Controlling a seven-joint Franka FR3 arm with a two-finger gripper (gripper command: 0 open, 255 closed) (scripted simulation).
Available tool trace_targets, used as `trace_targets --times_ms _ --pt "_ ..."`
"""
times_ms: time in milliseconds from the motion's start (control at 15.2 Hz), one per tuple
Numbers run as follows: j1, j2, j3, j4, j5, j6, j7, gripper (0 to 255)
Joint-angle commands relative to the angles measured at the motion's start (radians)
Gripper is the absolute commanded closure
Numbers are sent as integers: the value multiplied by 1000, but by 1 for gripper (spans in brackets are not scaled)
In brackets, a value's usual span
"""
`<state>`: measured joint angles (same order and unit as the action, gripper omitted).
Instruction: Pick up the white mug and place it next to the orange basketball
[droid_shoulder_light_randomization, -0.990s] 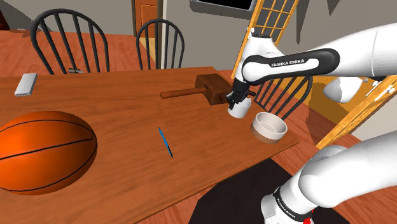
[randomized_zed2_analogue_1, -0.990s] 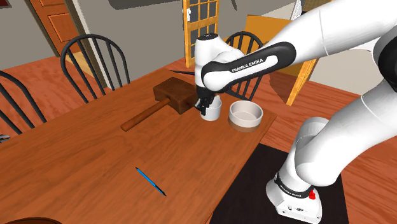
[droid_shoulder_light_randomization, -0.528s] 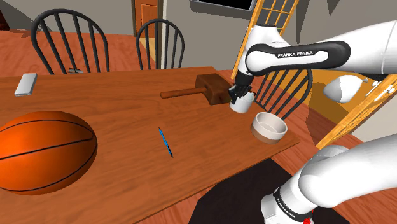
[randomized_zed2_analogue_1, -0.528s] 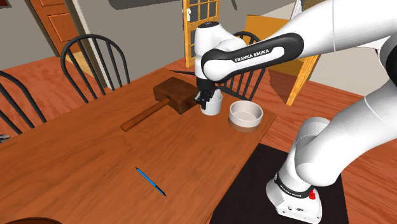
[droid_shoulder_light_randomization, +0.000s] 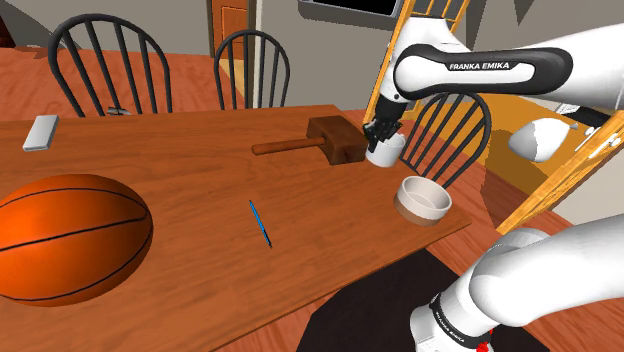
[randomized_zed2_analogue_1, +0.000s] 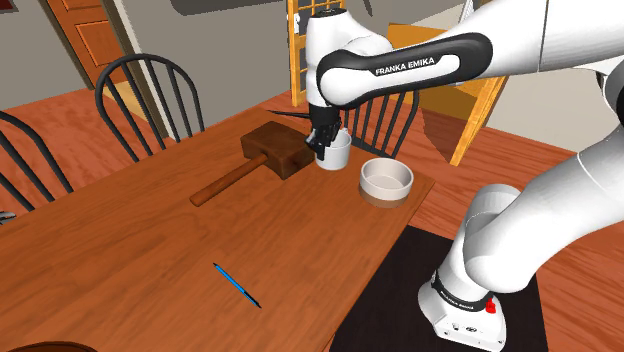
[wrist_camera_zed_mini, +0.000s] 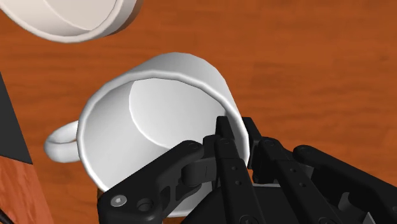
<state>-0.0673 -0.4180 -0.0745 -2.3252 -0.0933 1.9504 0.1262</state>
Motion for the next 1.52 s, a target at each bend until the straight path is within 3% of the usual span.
trace_targets --times_ms 0,1452 --pt "0 -3 0 25 1 -28 -3 255" --pt "3 15 8 337 10 -322 -20 255"
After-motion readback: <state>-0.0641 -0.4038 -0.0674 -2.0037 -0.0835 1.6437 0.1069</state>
